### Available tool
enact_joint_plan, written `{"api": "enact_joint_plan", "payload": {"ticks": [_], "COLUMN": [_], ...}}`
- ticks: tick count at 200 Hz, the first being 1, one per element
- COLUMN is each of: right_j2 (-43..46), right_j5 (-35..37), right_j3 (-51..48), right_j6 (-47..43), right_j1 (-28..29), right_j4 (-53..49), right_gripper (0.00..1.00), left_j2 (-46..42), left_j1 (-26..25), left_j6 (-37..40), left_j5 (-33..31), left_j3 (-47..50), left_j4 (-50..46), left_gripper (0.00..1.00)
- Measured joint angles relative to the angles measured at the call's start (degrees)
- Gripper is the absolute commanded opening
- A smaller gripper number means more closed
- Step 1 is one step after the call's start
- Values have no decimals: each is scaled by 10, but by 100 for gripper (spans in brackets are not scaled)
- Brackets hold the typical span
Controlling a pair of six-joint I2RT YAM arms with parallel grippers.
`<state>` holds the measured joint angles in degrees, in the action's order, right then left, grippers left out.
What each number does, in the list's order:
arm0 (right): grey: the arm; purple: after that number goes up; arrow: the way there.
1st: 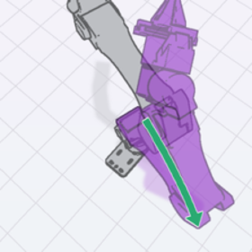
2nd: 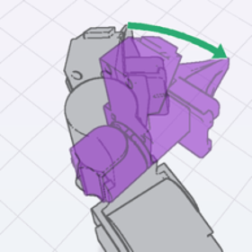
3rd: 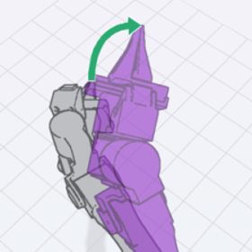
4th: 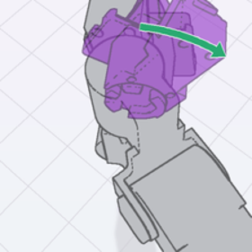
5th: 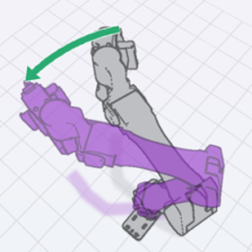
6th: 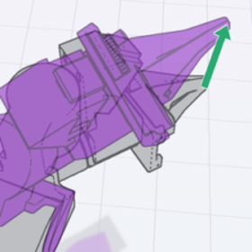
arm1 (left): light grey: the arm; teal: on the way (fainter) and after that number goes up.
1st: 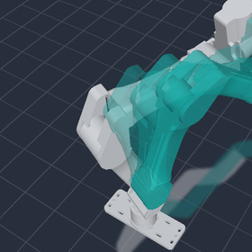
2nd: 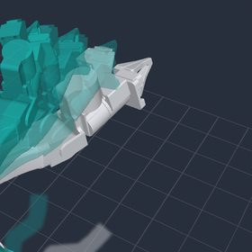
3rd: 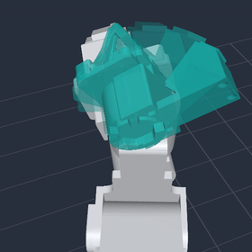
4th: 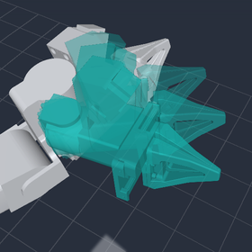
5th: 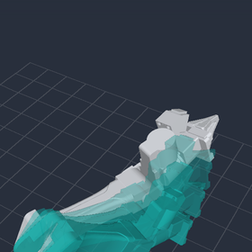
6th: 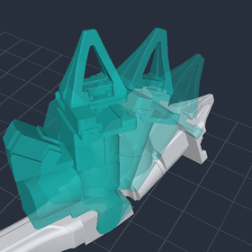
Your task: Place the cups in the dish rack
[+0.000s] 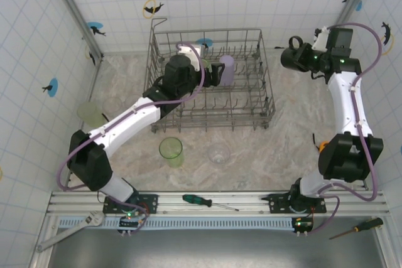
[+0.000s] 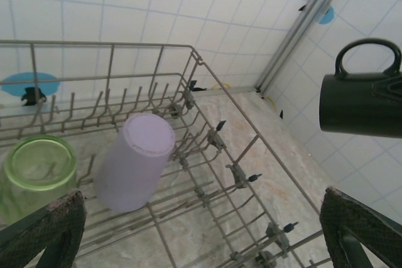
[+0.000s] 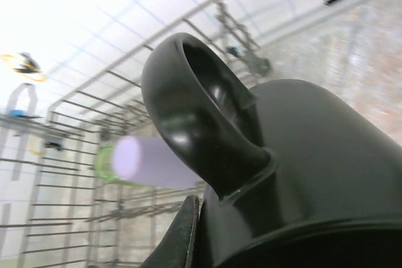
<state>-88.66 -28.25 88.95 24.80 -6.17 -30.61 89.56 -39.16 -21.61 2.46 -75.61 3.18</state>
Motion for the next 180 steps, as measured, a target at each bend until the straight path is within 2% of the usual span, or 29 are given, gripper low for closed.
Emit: {"api": "enact_joint_plan", "payload": {"ticks": [82,133,180], "right_j2": [18,17,9], "right_j5": [-155,-209,-261], "right_j3": [-111,-123,-144], "right_j6": [174,248,323], "right_j1": [12,30,43], "right_j4": [220,328,449], "right_gripper": [0,0,0], "left_j2": [76,138,188], "left_j1": [97,115,116], "left_j6": [-76,-93,-124], "left_j5": [224,342,419], "left_j3": [-21,-84,-139], "left_j4": [75,116,153], "left_gripper": [98,98,98]}}
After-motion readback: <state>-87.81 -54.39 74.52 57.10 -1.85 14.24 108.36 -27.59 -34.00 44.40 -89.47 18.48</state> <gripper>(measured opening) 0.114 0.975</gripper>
